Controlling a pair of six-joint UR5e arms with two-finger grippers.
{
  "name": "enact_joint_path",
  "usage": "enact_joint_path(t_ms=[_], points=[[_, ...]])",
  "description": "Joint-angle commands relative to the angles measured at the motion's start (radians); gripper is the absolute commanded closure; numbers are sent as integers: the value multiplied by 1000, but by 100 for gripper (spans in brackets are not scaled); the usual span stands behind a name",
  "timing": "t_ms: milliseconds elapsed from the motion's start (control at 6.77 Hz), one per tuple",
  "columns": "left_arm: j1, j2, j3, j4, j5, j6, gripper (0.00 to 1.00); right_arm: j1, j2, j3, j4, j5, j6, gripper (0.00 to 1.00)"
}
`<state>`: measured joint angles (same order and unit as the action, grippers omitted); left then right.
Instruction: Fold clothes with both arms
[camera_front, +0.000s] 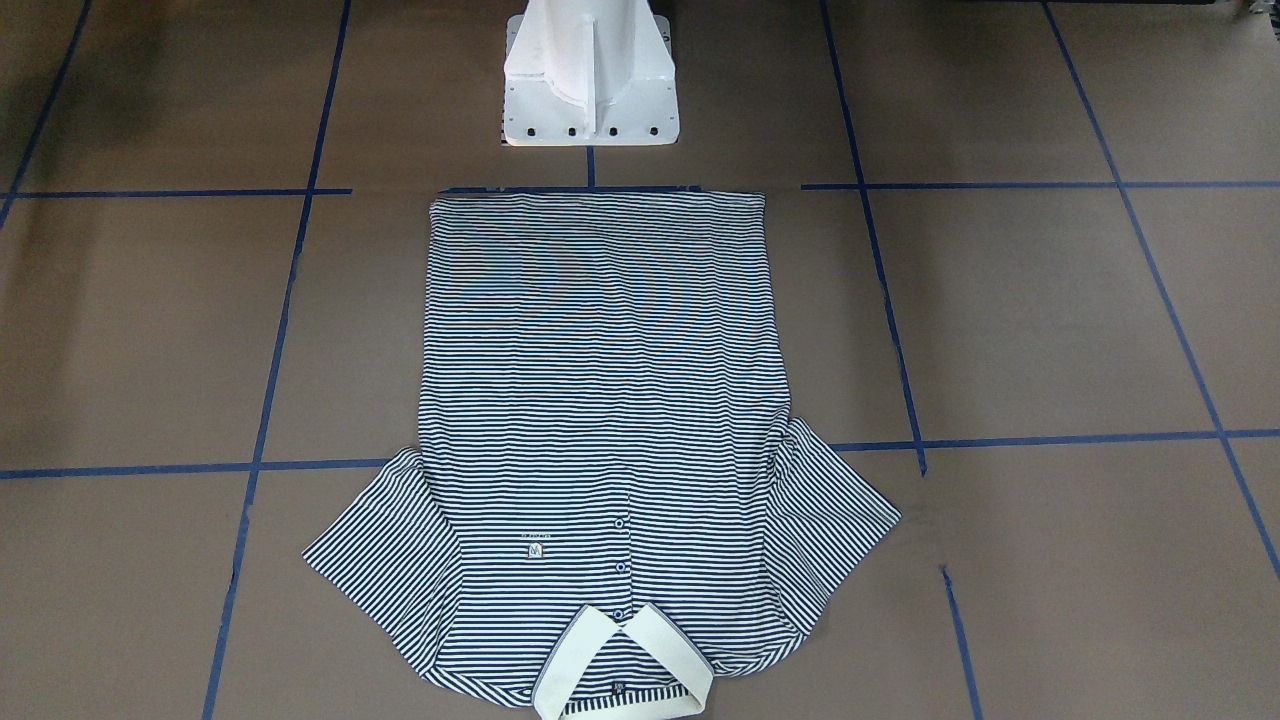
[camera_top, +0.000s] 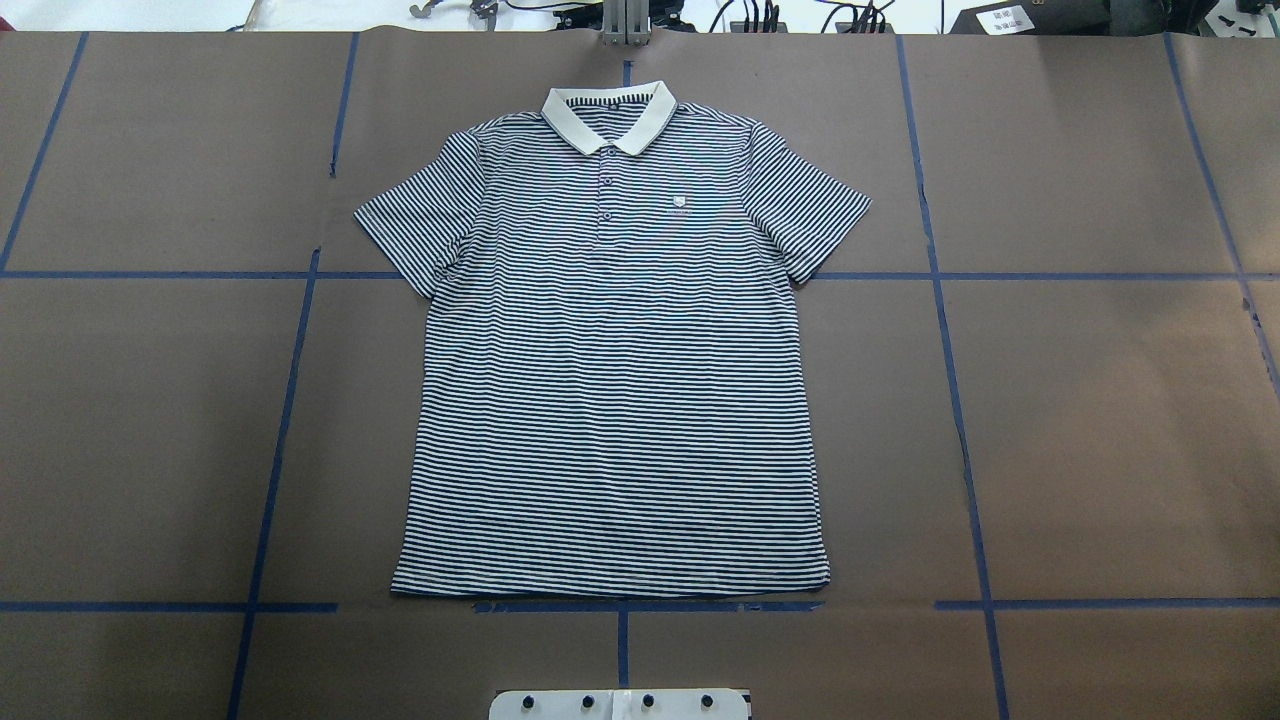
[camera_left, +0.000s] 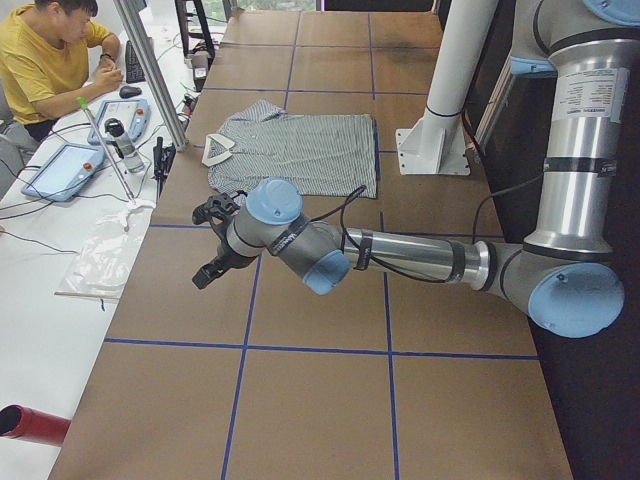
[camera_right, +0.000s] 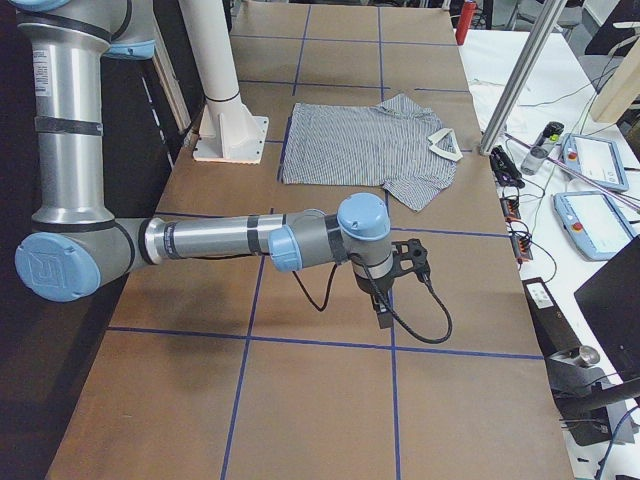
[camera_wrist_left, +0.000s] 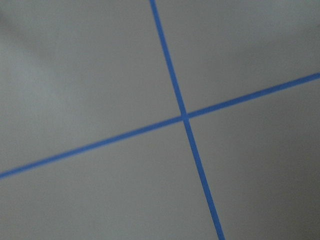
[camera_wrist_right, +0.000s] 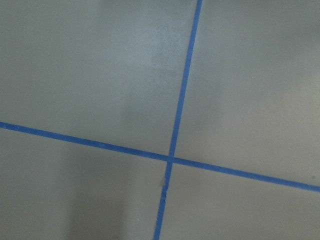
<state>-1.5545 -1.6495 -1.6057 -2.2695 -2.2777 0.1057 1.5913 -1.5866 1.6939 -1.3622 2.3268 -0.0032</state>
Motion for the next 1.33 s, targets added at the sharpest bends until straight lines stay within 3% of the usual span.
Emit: enact_joint_path(t_ms=[0, 296, 591, 739, 887, 1034, 1182], points=[[72, -72, 38, -41, 0, -137, 0, -67, 80, -91, 154, 109, 132, 0], [93, -81, 39, -41, 1, -147, 0, -204, 193, -82, 192, 35, 491, 1], [97, -81, 38, -41, 1, -149, 0, -421, 273, -97, 305, -181, 867, 23], [97, -85, 38, -41, 1, -147, 0, -533, 357, -140, 324, -287, 1013, 26], [99, -87, 38, -41, 1, -147, 0, -618, 429, -193, 324, -381, 1107, 29], [99, -88, 39, -41, 1, -149, 0, -667, 485, -241, 324, -442, 1161, 39], [99, -89, 39, -41, 1, -147, 0, -695, 496, -264, 324, -460, 1170, 44]])
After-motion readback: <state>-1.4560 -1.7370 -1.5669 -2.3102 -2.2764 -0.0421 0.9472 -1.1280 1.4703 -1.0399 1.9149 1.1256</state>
